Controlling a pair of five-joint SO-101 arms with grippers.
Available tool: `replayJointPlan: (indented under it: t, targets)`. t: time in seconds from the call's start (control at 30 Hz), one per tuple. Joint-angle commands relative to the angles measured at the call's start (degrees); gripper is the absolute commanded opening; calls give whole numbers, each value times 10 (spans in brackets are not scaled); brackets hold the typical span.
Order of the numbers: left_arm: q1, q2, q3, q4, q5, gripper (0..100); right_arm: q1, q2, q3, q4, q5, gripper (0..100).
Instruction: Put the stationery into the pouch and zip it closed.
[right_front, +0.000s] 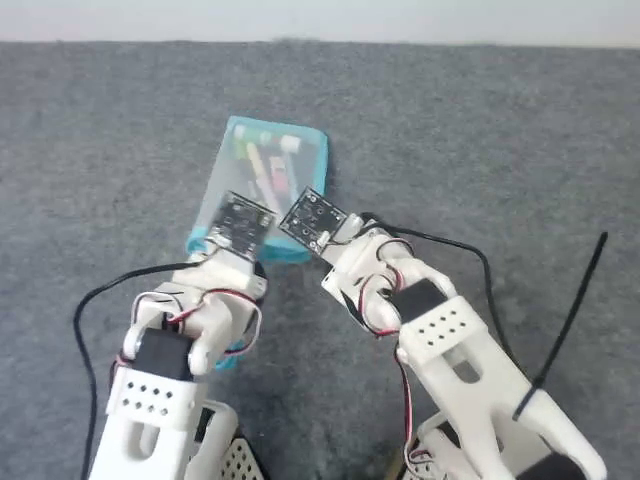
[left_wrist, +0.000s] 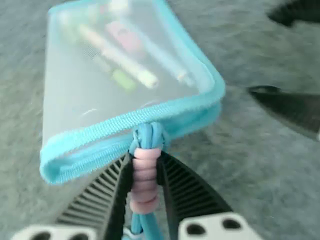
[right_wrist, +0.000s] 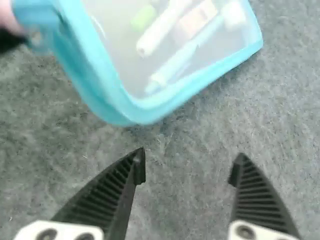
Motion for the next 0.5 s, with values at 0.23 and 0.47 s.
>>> replayJointPlan:
  t: [0.23, 0.47]
  targets:
    - [33, -18, -93, 57, -13, 10, -17, -46, 49, -95, -1, 340]
    - [37, -18, -95, 70, -29, 10, -31, -45, 47, -145, 25, 340]
